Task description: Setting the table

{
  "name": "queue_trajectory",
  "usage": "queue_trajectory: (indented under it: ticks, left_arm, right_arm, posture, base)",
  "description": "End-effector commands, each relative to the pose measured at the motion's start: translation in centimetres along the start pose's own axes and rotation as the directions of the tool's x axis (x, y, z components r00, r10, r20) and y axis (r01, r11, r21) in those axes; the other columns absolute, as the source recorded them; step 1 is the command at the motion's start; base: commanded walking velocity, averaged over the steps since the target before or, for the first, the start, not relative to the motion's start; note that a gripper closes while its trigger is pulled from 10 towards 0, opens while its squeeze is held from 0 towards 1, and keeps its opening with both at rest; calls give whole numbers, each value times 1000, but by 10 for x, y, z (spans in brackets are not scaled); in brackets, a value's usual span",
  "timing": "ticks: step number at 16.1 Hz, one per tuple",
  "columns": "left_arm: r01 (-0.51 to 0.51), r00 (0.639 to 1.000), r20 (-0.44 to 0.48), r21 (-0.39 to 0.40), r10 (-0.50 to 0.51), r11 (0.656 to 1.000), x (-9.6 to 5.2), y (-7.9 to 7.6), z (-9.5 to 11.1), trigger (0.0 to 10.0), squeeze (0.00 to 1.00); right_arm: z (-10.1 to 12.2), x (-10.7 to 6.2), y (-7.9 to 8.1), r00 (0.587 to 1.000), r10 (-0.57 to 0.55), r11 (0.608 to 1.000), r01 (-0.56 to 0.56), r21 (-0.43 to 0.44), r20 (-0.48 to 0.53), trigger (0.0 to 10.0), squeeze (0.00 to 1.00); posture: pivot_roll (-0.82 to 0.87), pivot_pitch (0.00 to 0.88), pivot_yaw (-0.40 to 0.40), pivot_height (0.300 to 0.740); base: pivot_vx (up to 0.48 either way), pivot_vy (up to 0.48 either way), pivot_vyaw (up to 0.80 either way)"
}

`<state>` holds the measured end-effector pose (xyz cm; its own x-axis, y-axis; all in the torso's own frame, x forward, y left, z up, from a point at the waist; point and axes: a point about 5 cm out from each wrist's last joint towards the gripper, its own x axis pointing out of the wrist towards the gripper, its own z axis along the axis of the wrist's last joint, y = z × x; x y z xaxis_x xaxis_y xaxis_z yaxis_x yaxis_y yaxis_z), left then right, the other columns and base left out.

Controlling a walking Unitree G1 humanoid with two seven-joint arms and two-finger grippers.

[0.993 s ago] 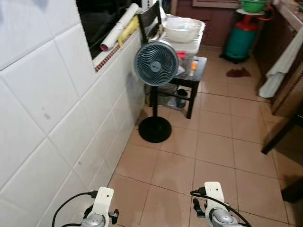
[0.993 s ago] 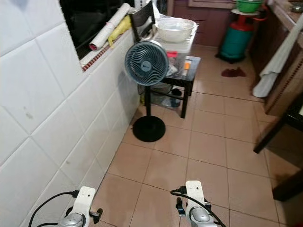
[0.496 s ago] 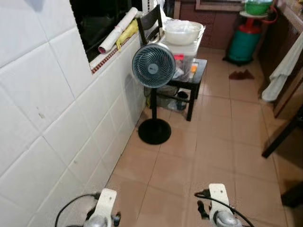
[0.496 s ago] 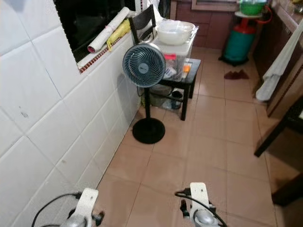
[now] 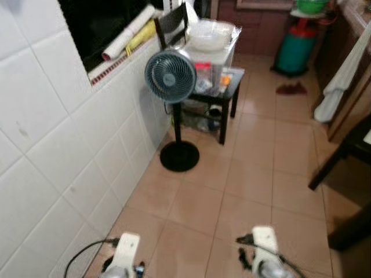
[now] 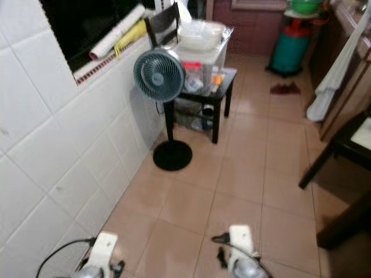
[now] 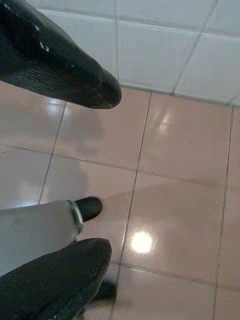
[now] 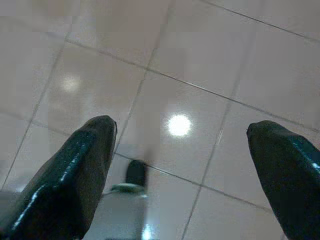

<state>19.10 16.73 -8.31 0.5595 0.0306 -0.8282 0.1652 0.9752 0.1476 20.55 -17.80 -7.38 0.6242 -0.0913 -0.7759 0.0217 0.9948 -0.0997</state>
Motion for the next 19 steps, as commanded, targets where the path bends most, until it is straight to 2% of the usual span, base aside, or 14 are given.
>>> queue_trajectory:
  ticks: [1,4,10,16,19]
  left_arm:
    - [-3,1000,-8,-9,3,1000,0,0,-2,10000,0]
    - [-4,1000,-15,-16,4,1000,0,0,-3,10000,0]
    - [-10,1000,-24,0,10,1000,0,0,-3,10000,0]
    - [-16,1000,-18,-21,15,1000,0,-4,1,10000,0]
    - [-83,996,12,-83,84,993,0,-2,2,10000,0]
  right_arm:
    - [2,0,-2,1000,-12,1000,12,7,7,10000,0]
    - [2,0,0,1000,-10,1000,10,11,3,10000,0]
    - [2,0,3,1000,-3,999,3,32,2,10000,0]
    - [3,1,0,1000,3,1000,-3,20,7,10000,0]
    - [14,2,4,999,18,999,-19,34,36,10000,0]
  posture:
    - [-50,0,61,740]
    - [-42,0,64,740]
    - [-41,0,79,740]
    - [-41,0,57,740]
    - [-37,0,40,740]
  base:
    - [0,0,0]
    - [0,0,-333]
    - [0,0,-672]
    - [0,0,0]
    - [0,0,0]
